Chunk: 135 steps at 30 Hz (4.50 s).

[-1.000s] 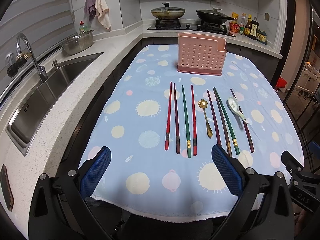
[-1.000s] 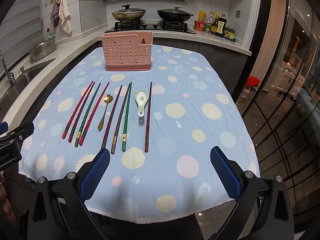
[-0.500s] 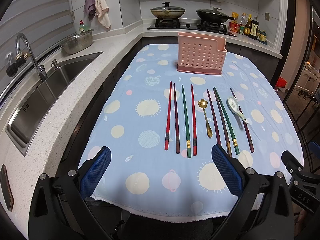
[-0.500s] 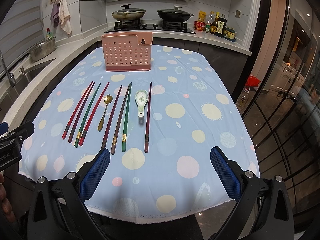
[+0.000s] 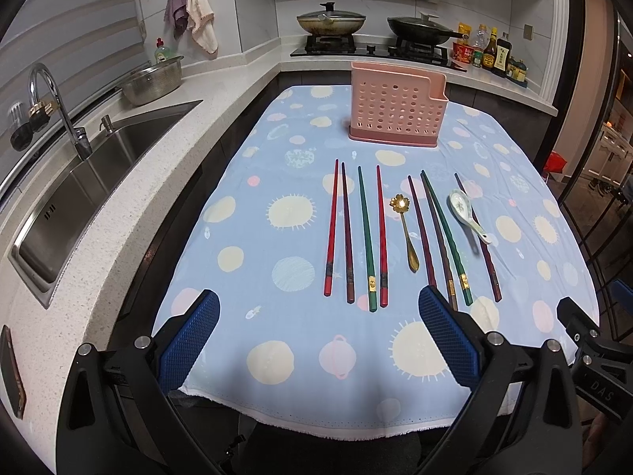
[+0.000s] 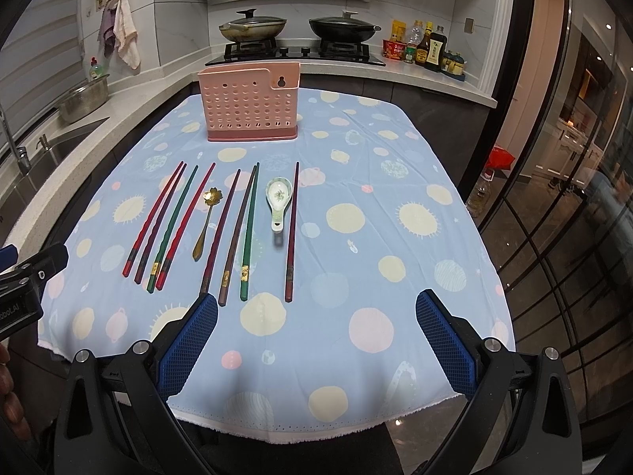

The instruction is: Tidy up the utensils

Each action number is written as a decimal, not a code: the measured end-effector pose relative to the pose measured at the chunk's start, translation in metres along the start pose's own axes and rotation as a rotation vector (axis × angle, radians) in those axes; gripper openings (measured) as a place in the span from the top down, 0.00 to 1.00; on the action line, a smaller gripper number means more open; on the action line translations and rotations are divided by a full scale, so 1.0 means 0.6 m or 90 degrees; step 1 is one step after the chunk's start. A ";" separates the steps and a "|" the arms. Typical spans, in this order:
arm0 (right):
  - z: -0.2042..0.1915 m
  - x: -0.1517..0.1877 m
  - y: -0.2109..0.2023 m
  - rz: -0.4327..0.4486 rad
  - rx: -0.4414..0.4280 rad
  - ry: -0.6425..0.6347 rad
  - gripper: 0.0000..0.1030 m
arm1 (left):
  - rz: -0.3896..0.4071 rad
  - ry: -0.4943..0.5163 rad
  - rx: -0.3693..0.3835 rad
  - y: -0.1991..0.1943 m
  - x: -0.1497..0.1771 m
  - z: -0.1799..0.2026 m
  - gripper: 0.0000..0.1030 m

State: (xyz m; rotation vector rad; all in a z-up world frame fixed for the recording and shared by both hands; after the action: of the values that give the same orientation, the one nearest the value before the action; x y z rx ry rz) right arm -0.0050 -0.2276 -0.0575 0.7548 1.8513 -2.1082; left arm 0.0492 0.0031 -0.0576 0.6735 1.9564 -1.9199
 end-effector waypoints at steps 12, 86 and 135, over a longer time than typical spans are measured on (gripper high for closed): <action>0.029 -0.003 0.037 -0.018 0.010 0.016 0.07 | -0.018 -0.028 0.009 0.032 -0.019 -0.027 0.07; 0.041 -0.069 0.100 -0.032 -0.125 0.061 0.93 | -0.030 -0.033 0.140 0.117 -0.089 -0.031 0.93; 0.009 -0.671 0.115 0.161 -0.209 0.106 0.93 | 0.219 -0.010 0.172 0.057 -0.671 0.041 0.93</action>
State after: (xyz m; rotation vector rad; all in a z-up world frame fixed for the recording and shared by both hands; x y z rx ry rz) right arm 0.3658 -0.3079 0.0941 1.0410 1.9946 -1.5797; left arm 0.4027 -0.0657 0.1275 0.9909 1.4645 -1.9725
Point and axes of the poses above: each gripper's, at about its wrist camera, not at the fingertips, and y roughly the way its jaws point, z to its right, x to its underside, the point moved 8 cm from there along y, roughly the way its jaws point, and after that the axes turned 10 degrees about -z, right-handed, at the moved point
